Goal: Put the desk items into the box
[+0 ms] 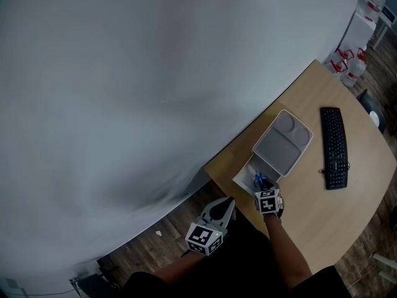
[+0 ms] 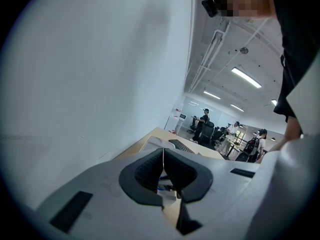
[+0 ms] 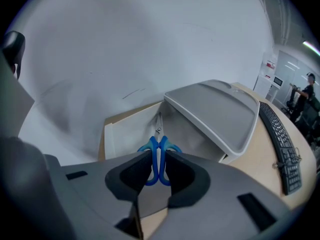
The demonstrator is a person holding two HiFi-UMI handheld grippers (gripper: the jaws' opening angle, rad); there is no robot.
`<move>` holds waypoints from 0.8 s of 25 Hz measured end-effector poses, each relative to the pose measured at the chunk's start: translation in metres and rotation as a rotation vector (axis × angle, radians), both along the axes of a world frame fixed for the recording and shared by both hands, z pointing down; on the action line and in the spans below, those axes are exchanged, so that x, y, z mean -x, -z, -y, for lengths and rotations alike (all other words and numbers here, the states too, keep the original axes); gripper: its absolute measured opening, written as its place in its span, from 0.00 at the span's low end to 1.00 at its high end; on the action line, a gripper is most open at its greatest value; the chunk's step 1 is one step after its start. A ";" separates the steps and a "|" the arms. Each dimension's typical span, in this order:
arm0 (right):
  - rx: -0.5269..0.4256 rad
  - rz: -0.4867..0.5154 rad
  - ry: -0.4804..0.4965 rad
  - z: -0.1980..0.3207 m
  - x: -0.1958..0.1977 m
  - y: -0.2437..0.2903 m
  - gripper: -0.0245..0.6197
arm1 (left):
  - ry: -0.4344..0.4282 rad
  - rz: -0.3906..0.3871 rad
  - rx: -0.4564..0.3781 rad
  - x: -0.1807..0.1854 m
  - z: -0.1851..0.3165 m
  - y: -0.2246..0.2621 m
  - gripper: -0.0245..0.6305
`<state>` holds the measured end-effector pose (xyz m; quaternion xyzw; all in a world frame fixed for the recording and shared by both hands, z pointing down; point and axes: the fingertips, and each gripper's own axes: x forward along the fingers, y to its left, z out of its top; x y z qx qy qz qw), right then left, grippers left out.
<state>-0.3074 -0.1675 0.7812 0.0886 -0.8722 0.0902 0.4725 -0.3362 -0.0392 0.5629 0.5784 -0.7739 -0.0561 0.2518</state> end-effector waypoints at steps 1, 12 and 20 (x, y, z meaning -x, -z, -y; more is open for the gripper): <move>-0.005 -0.011 0.003 0.000 0.001 -0.002 0.26 | 0.000 -0.004 0.003 0.001 0.001 -0.002 0.06; -0.037 -0.051 0.018 -0.001 0.002 -0.006 0.26 | -0.017 -0.014 0.013 0.000 0.007 -0.007 0.06; -0.021 0.001 -0.010 0.001 0.003 -0.003 0.27 | -0.015 -0.015 0.004 -0.001 0.000 -0.006 0.06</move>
